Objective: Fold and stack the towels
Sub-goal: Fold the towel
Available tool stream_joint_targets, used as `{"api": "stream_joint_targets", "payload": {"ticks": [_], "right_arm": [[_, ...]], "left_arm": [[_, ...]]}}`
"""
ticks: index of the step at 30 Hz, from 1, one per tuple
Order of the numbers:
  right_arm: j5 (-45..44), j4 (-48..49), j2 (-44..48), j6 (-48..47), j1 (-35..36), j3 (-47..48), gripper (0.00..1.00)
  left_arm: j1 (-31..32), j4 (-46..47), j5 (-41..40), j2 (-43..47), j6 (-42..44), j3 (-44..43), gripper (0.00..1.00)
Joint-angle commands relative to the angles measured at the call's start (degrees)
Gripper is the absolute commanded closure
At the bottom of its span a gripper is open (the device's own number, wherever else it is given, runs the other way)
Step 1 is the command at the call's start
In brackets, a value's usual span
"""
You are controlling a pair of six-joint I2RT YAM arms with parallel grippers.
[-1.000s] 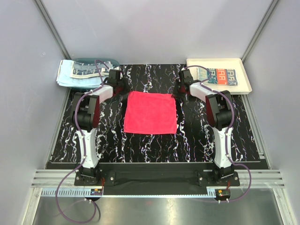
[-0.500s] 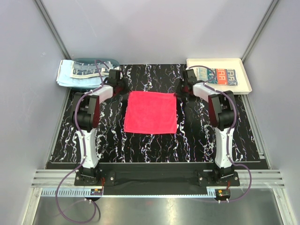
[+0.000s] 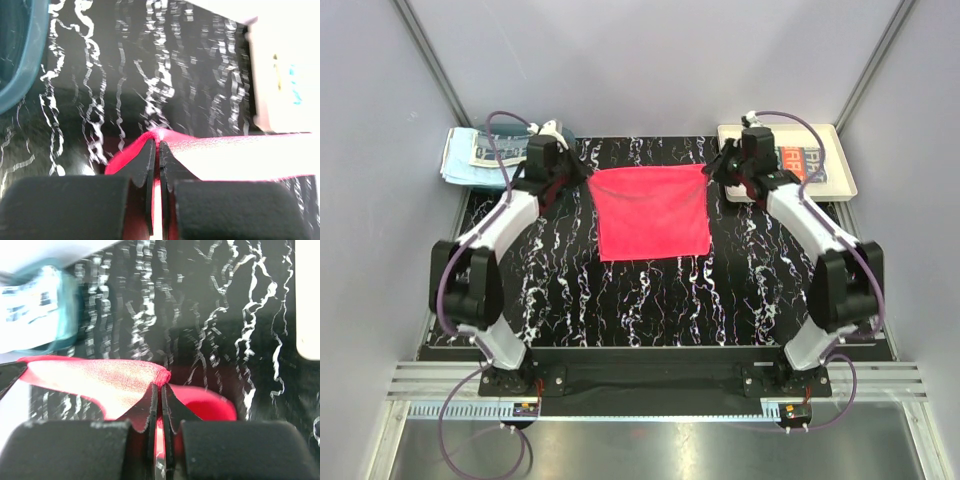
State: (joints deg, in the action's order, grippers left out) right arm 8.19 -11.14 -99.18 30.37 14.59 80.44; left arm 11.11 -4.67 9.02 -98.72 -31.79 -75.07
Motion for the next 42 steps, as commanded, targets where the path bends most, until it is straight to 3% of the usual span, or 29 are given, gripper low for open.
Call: {"api": "stream_joint_targets", "payload": {"ticks": [1,8,14,21,25,30,34,38,39,40,41,42], "right_arm": [[1.21,2.35,9.68,0.66,-0.35,-5.37,1.00],[2.01,0.95,27.61,-1.45,2.02,-16.27,1.00],[2.01,-4.94,43.08,-2.95,3.78,-19.97,1.00],[3.07,-12.32,55.65,-1.46,4.39,-19.63,1.00],[2.28,-14.96,55.68,-0.93,4.39,-18.31,1.00],[2.36,-9.37,44.55,-1.63,4.48,-20.32,0.98],[1.84,-0.57,28.64,-2.06,4.31,-19.98,0.94],[2.10,4.10,8.42,-3.39,3.34,-7.81,0.86],[2.27,4.71,0.64,-3.47,3.08,-4.63,0.80],[3.14,4.11,-3.00,-3.39,2.64,-1.29,0.65],[3.59,3.76,-6.52,-3.39,2.20,5.01,0.60],[3.33,2.10,-12.04,-3.30,1.41,7.94,0.55]], "left_arm": [[1.88,0.28,-2.77,8.52,1.82,5.09,1.00],[8.03,-4.38,-4.44,27.75,2.35,15.37,1.00],[15.95,-10.70,-7.87,42.26,2.52,17.59,1.00],[21.31,-17.83,-8.84,50.90,0.59,14.60,1.00],[21.93,-21.17,-12.26,50.65,-0.73,12.05,1.00],[19.75,-22.32,-16.23,40.38,-1.34,9.41,1.00],[8.35,-11.64,-5.97,24.42,-4.85,11.87,1.00],[2.08,-5.54,-2.43,5.68,-5.91,4.53,1.00],[1.03,-4.22,-0.77,1.90,-5.74,1.97,0.95],[-0.64,-4.30,-0.06,-4.93,-5.48,-0.93,0.91],[-1.26,-4.82,0.12,-8.13,-4.26,-6.87,0.84],[-1.79,-6.65,-0.14,-10.86,-3.64,-9.98,0.65]]}}
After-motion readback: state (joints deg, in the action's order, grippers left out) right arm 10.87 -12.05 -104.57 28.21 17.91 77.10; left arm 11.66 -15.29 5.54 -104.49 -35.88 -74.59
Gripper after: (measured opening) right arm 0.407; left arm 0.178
